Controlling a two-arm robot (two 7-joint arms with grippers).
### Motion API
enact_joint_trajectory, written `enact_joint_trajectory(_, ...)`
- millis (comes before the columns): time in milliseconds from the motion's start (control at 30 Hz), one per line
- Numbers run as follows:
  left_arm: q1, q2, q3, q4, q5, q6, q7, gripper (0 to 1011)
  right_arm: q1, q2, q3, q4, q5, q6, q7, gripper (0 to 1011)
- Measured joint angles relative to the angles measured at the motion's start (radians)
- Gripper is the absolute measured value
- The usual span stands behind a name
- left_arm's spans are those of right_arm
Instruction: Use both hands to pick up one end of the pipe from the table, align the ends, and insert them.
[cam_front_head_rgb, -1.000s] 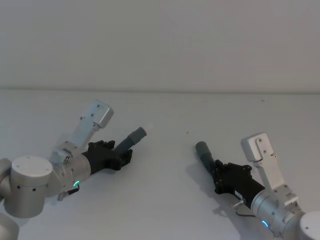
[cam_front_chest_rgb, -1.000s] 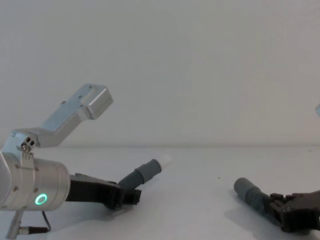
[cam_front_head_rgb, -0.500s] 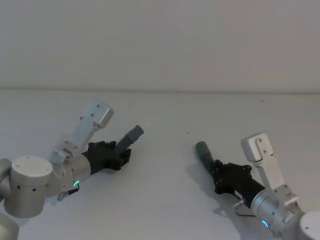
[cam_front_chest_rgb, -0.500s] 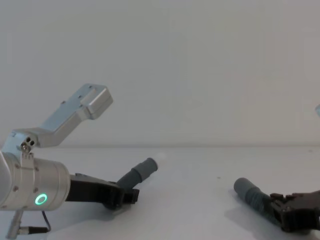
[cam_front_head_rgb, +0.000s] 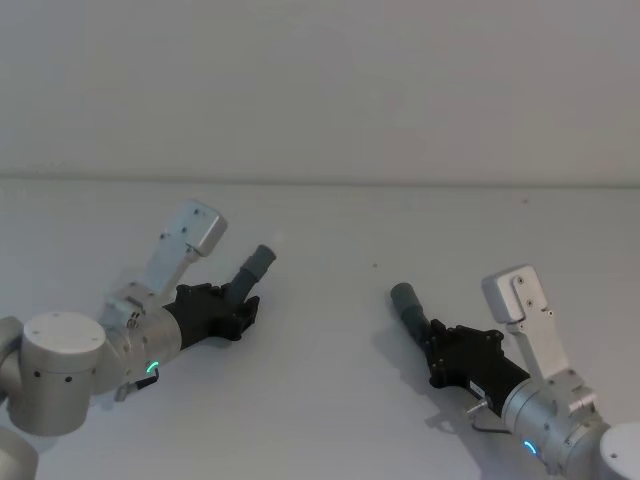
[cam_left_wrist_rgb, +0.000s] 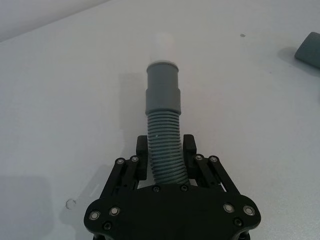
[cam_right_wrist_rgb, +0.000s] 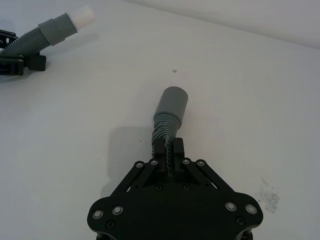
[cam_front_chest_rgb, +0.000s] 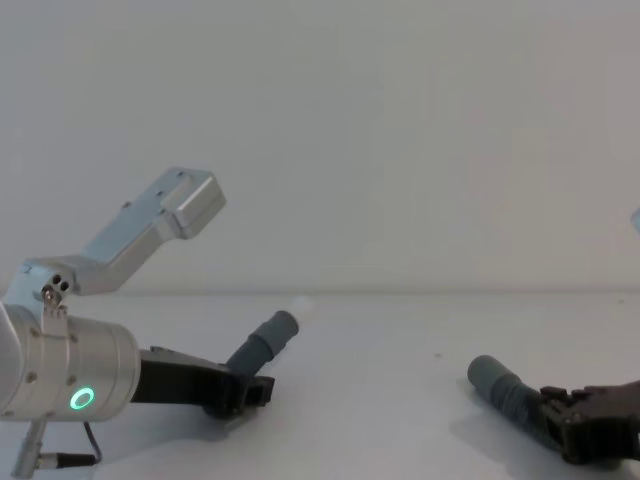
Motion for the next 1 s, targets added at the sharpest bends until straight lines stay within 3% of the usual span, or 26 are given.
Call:
enact_joint_trajectory(567, 0.000, 0.000, 0.000, 0.000, 0.000, 0.000, 0.000, 322, 0.000, 0.000, 0.000, 0.000, 0.000, 0.000, 0.000, 72)
enact_joint_trajectory(1000, 0.000, 0.000, 0.000, 0.000, 0.000, 0.000, 0.000, 315, 0.000, 0.000, 0.000, 0.000, 0.000, 0.000, 0.000, 72)
